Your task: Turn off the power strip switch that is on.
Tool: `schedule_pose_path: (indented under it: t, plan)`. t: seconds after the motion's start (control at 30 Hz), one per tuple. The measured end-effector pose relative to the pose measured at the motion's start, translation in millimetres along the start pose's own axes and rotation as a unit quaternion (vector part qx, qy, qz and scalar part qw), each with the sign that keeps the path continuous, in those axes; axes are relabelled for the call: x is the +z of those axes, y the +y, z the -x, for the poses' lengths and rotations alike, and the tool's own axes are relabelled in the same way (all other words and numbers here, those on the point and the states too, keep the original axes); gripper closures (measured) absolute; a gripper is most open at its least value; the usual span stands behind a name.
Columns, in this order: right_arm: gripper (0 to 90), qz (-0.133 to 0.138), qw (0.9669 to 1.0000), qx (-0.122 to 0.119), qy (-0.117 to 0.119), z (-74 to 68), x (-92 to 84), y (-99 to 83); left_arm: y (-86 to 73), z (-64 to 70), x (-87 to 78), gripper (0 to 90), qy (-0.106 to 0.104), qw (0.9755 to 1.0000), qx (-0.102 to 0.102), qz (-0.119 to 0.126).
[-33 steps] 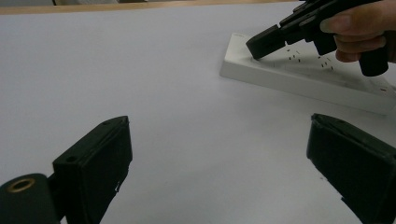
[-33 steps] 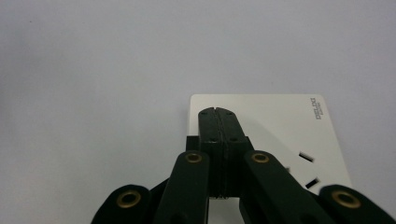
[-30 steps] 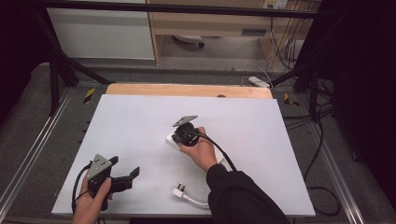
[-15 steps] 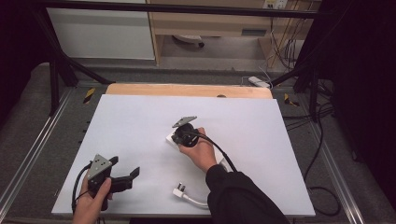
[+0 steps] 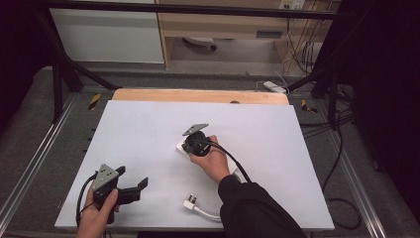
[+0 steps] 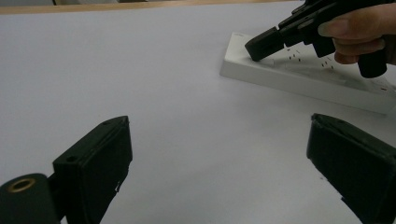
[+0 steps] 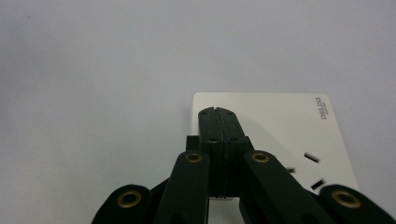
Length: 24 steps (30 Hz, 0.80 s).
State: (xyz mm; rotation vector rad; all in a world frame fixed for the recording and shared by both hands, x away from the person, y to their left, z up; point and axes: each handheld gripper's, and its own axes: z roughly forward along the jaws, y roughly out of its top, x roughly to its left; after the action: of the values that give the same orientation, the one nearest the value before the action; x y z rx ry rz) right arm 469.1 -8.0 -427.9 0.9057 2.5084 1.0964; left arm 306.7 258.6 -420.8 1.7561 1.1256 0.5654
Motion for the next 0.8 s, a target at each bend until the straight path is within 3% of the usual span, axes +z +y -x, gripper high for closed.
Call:
schedule_pose_path:
  t: [0.8]
  plan:
    - [90.0, 0.016, 0.9999, -0.002, -0.003, -1.0, -7.4, 2.5, 0.1, 0.1, 0.0, 6.9, 0.001, 1.0000, 0.000, 0.000]
